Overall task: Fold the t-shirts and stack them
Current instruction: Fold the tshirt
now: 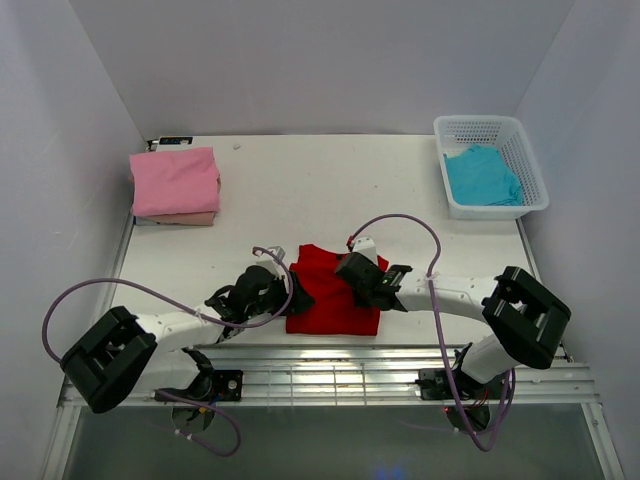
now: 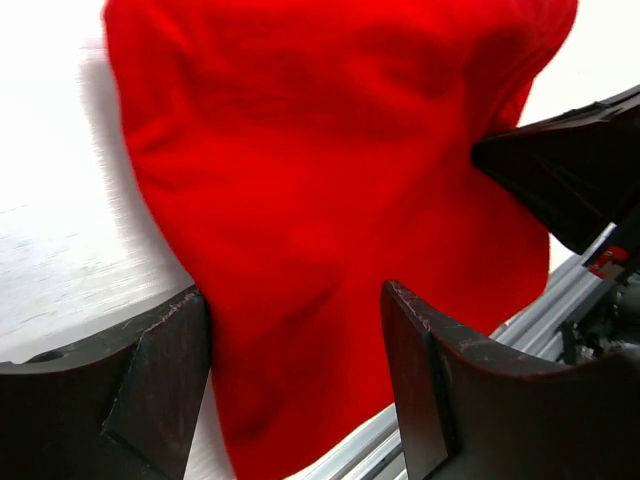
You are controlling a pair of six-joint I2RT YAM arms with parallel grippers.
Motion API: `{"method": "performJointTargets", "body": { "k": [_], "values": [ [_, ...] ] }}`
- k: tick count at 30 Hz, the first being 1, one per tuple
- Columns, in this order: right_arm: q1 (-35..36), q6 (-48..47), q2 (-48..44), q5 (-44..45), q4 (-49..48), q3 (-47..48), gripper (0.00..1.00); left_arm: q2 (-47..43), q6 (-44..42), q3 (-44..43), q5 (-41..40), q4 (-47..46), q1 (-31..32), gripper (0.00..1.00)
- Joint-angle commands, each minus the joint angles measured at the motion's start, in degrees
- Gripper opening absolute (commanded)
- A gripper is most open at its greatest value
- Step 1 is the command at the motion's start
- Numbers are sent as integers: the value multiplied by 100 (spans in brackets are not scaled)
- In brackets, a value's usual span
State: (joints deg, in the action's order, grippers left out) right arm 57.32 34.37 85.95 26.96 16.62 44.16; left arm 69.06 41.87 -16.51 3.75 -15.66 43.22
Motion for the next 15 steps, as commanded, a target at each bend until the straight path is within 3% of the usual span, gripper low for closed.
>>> {"method": "performJointTargets", "body": {
  "k": [1, 15],
  "values": [
    [77, 131, 211, -68, 192, 57, 8, 239, 164, 192, 407, -498, -16, 75],
    [192, 123, 370, -86, 175, 198, 8, 1566, 445, -159, 583, -1536, 169, 74]
  ]
}}
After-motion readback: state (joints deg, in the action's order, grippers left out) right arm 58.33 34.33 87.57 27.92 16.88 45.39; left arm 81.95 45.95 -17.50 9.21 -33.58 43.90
